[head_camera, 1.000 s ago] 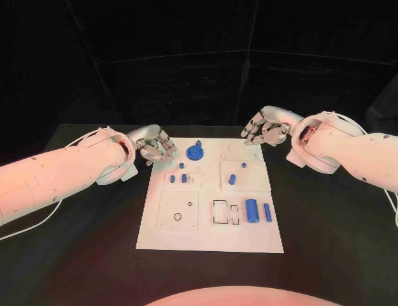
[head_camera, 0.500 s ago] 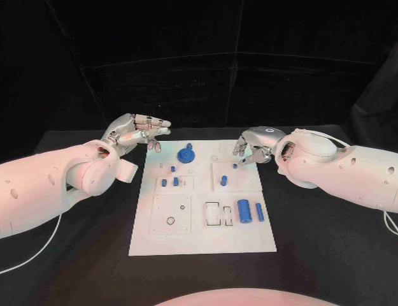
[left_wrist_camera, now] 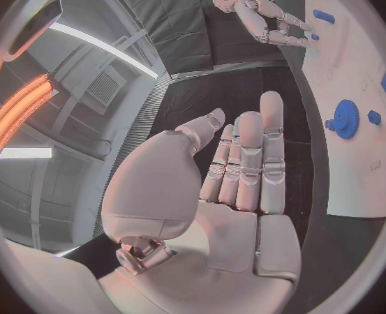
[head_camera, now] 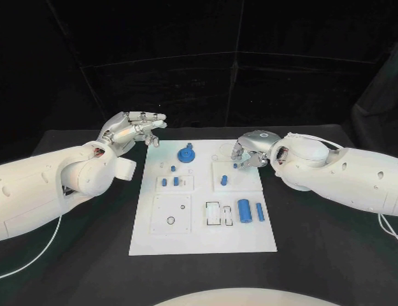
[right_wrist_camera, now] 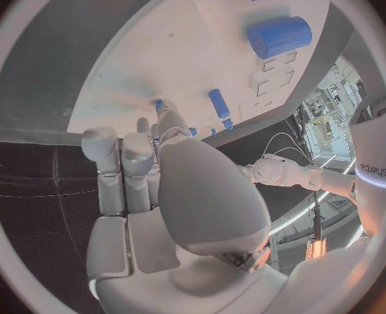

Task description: Assemble the parts on the task board

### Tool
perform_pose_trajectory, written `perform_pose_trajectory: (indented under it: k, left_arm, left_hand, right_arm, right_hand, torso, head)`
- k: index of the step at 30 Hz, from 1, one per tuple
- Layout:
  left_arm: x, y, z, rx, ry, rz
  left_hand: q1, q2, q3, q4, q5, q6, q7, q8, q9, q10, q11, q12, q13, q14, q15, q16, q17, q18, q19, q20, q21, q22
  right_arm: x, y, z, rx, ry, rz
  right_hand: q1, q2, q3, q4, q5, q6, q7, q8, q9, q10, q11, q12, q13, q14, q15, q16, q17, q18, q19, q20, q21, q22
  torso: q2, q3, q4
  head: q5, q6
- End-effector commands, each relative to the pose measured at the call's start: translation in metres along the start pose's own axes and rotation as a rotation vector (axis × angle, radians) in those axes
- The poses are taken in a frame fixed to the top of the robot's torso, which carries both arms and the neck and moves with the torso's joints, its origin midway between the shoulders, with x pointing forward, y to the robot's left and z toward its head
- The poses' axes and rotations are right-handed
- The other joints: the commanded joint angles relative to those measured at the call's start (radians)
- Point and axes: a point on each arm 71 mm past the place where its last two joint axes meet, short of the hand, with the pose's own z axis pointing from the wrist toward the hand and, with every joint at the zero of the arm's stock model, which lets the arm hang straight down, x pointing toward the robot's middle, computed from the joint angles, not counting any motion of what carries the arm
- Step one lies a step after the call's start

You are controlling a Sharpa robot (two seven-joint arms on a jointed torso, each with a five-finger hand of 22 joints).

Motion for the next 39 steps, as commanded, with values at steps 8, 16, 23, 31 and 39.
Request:
perform_pose_trajectory:
  k: [8,16,23,31,39]
  left_arm:
    - [0.001,-0.003,-0.002,0.016,0.005,-0.033]
    - [0.001,-0.002,-0.003,0.012,0.003,-0.032]
    - [0.0,-0.002,-0.003,0.009,0.0,-0.031]
    - [-0.001,-0.002,-0.002,0.003,0.0,-0.03]
    - [-0.002,-0.001,-0.002,-0.002,-0.003,-0.029]
  left_hand:
    - [-0.006,0.002,-0.011,0.0,-0.003,0.004,0.004,0.004,-0.003,0.001,0.005,0.007,0.001,-0.01,0.003,-0.006,-0.005,0.012,-0.009,0.004,-0.009,-0.005]
    - [-0.006,0.002,-0.012,-0.001,-0.003,0.003,0.006,0.004,-0.003,-0.001,0.007,0.009,0.0,-0.012,0.004,-0.007,-0.007,0.012,-0.01,0.004,-0.012,-0.006]
    - [-0.005,0.002,-0.013,-0.002,-0.003,0.002,0.007,0.004,-0.003,-0.003,0.007,0.01,0.0,-0.013,0.004,-0.008,-0.008,0.012,-0.01,0.004,-0.013,-0.008]
    - [-0.004,0.001,-0.014,-0.003,-0.003,0.0,0.009,0.004,-0.003,-0.006,0.009,0.011,0.0,-0.015,0.005,-0.008,-0.01,0.012,-0.011,0.005,-0.016,-0.009]
    - [-0.003,0.001,-0.015,-0.005,-0.003,-0.002,0.011,0.004,-0.003,-0.008,0.01,0.012,0.0,-0.016,0.006,-0.009,-0.012,0.012,-0.011,0.006,-0.017,-0.011]
  right_arm:
    - [0.006,0.003,0.003,-0.013,0.048,-0.018]
    - [0.011,0.006,0.005,-0.021,0.067,-0.014]
    - [0.012,0.008,0.006,-0.026,0.071,-0.013]
    - [0.012,0.01,0.007,-0.019,0.06,-0.018]
    - [0.011,0.011,0.006,-0.011,0.026,-0.033]
  right_hand:
    - [0.031,0.013,0.064,-0.002,-0.038,0.033,-0.001,-0.002,0.002,0.046,-0.006,-0.012,-0.044,0.014,0.0,0.026,0.019,-0.015,0.029,-0.001,0.033,0.043]
    - [0.029,0.005,0.113,0.001,-0.048,0.055,-0.002,-0.002,0.002,0.081,-0.007,-0.024,-0.069,0.023,0.0,0.062,0.052,-0.024,0.055,0.0,0.068,0.092]
    - [0.023,-0.009,0.145,0.002,-0.05,0.059,-0.001,-0.006,0.0,0.09,-0.007,-0.036,-0.074,0.025,0.001,0.077,0.064,-0.027,0.062,0.001,0.081,0.108]
    - [0.026,-0.008,0.226,-0.011,-0.083,0.091,-0.006,0.0,0.004,0.128,-0.013,-0.042,-0.072,0.033,-0.005,0.12,0.102,-0.037,0.093,-0.001,0.123,0.168]
    - [0.0,-0.03,0.327,-0.041,-0.094,0.12,-0.011,-0.001,0.003,0.16,-0.018,-0.054,-0.071,0.033,-0.01,0.131,0.1,-0.046,0.115,-0.007,0.16,0.216]
  torso:
    - [0.002,0.0001,-0.0007]
    - [0.002,0.0,-0.0013]
    - [0.001,0.0003,-0.0007]
    - [0.002,-0.0001,-0.001]
    - [0.001,-0.0003,-0.0013]
  head:
    - [0.002,-0.003]
    - [0.004,-0.005]
    - [0.004,-0.007]
    - [0.003,-0.008]
    - [0.003,-0.01]
